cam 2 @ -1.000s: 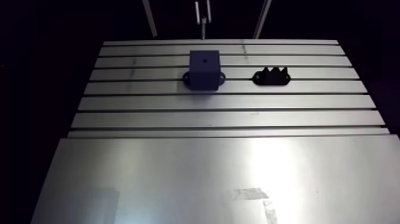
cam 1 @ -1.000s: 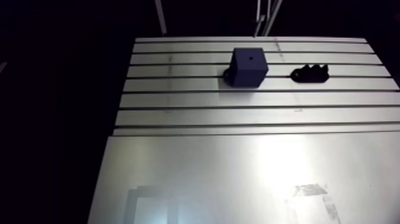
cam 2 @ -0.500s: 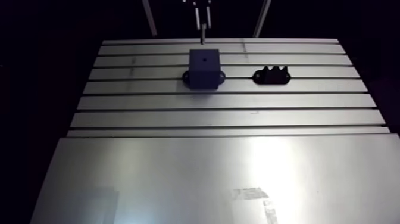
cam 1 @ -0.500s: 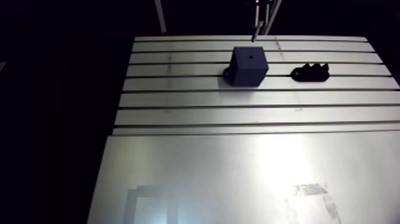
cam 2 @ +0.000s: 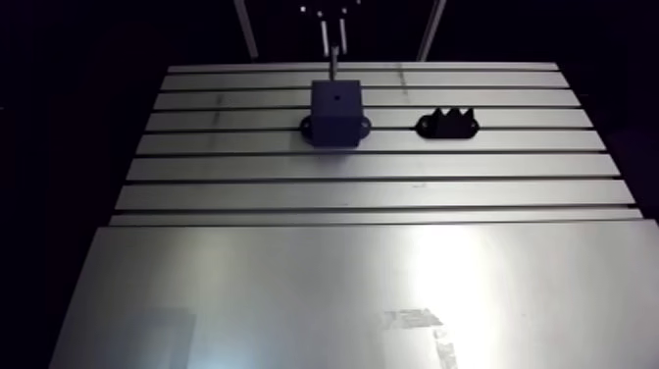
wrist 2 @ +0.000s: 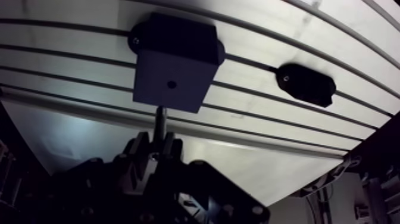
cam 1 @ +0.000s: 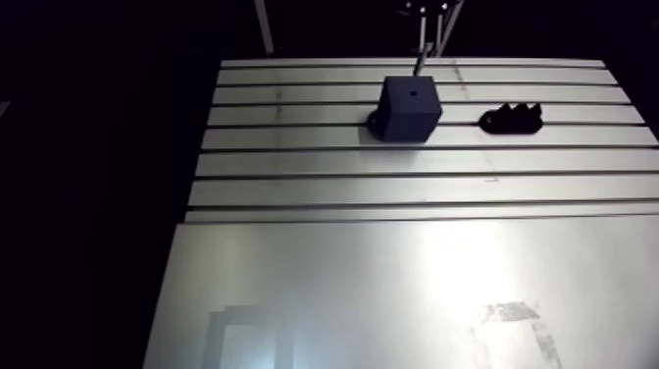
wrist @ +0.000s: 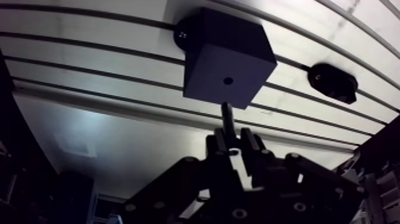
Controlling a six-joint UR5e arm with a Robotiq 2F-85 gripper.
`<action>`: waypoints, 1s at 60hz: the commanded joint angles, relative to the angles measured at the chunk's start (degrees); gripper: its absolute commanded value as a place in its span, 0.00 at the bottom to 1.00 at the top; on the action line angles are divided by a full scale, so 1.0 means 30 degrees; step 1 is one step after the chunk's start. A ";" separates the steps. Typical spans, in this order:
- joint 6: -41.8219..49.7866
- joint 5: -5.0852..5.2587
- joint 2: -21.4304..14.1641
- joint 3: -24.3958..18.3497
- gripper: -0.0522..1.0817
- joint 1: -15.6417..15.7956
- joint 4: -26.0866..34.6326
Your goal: Pick up the M10 bolt and insert it into the hole until fully seated.
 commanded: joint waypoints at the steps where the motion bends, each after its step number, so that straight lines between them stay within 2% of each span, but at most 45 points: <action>1: -0.0008 0.0010 0.0002 0.0124 1.00 -0.0001 0.0130; 60: -0.0008 -0.0053 0.0437 0.0187 1.00 -0.0177 0.0165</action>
